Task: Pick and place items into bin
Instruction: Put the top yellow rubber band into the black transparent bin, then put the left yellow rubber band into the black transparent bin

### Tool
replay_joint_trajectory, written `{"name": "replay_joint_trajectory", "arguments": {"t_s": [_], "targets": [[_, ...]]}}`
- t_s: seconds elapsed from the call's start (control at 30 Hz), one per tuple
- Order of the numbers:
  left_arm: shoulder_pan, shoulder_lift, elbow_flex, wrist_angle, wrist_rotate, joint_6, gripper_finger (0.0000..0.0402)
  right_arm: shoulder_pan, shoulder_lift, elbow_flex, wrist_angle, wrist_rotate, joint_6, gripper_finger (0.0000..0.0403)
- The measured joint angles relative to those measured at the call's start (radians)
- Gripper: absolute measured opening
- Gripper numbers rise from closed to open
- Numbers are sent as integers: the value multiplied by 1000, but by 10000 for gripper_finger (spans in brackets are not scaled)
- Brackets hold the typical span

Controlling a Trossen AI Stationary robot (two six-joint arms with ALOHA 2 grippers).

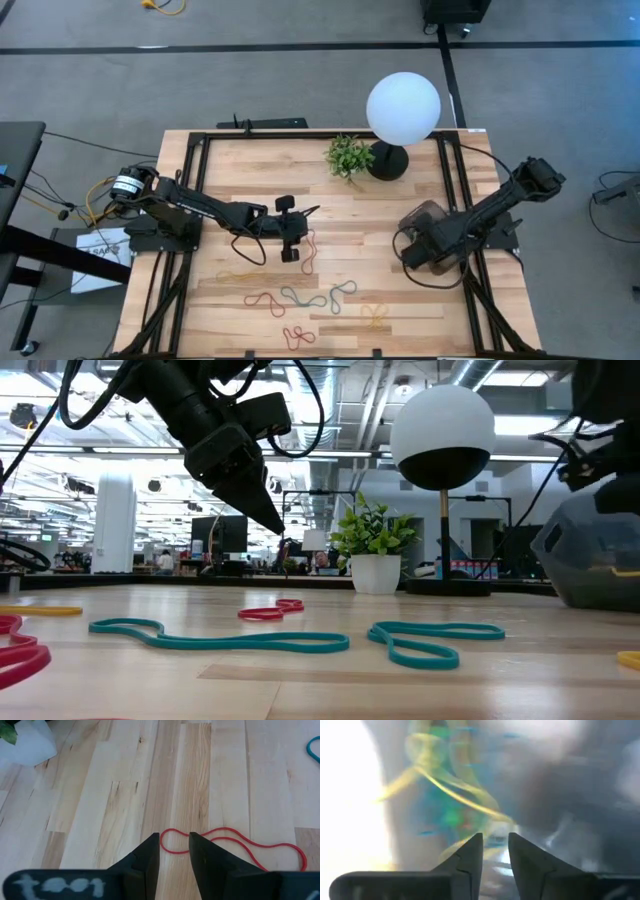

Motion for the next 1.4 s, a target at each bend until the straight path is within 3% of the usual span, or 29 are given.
{"name": "replay_joint_trajectory", "arguments": {"t_s": [0.13, 0.47, 0.63, 0.8, 1.0, 1.17, 1.27, 1.4], "targets": [[0, 0, 0, 0, 0, 0, 96, -2, 0, 2, 109, 26, -31, 93], [0, 0, 0, 0, 6, 0, 96, -64, 0, 1, 168, 158, -43, 91], [0, 0, 0, 0, 6, 0, 96, -114, 0, 1, 283, 246, -157, 91], [0, 0, 0, -2, 7, 0, 96, -174, 0, 1, 325, 261, -249, 91], [-10, 0, 0, -102, 43, -22, 96, -214, 1, 8, 260, 248, -277, 91], [-32, 0, 0, -220, 154, -73, 96, -217, 1, 59, 103, 138, -217, 91], [-47, 0, 0, -226, 163, -93, 96, -185, 1, 101, 86, 103, -130, 91], [-63, 0, 0, -227, 164, -105, 96, -106, 1, 178, 93, 201, -94, 91]]}}
